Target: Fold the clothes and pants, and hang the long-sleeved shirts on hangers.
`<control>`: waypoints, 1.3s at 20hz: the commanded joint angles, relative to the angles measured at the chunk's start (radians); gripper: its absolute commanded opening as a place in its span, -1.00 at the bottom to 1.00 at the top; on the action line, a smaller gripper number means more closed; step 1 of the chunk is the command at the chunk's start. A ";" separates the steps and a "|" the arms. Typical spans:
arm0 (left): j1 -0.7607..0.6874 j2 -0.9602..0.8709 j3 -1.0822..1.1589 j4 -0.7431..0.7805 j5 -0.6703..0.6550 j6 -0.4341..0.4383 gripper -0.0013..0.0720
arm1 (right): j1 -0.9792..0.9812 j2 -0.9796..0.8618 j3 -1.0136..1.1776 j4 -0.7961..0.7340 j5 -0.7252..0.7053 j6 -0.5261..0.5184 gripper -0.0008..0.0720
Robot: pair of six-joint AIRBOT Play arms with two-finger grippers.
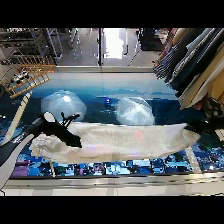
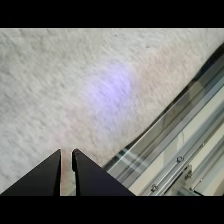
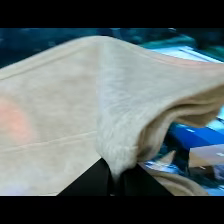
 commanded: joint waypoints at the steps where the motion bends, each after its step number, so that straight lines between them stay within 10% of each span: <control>1: -0.013 -0.047 -0.006 0.000 0.046 -0.100 -0.73 | 0.338 0.064 0.014 0.073 0.022 0.123 -0.89; 9: 0.111 0.149 0.041 0.000 -0.076 -0.111 -0.90 | 1.199 -0.219 -0.115 0.056 -0.583 0.502 -0.88; 12: 0.128 0.171 0.040 0.005 -0.084 -0.110 -0.90 | 1.264 -0.364 -0.026 0.135 -0.565 0.384 0.02; 18: 0.175 0.171 0.040 0.117 -0.135 -0.126 -0.90 | 0.906 -0.085 -0.029 -0.156 -0.246 0.351 0.29; 22: 0.212 0.171 0.040 0.118 -0.137 -0.140 -0.88 | 0.441 0.013 -0.274 -0.007 -0.104 0.102 0.31; 26: 0.219 0.171 0.040 0.116 -0.144 -0.145 -0.66 | 0.132 -0.069 -0.338 0.277 -0.112 -0.173 0.75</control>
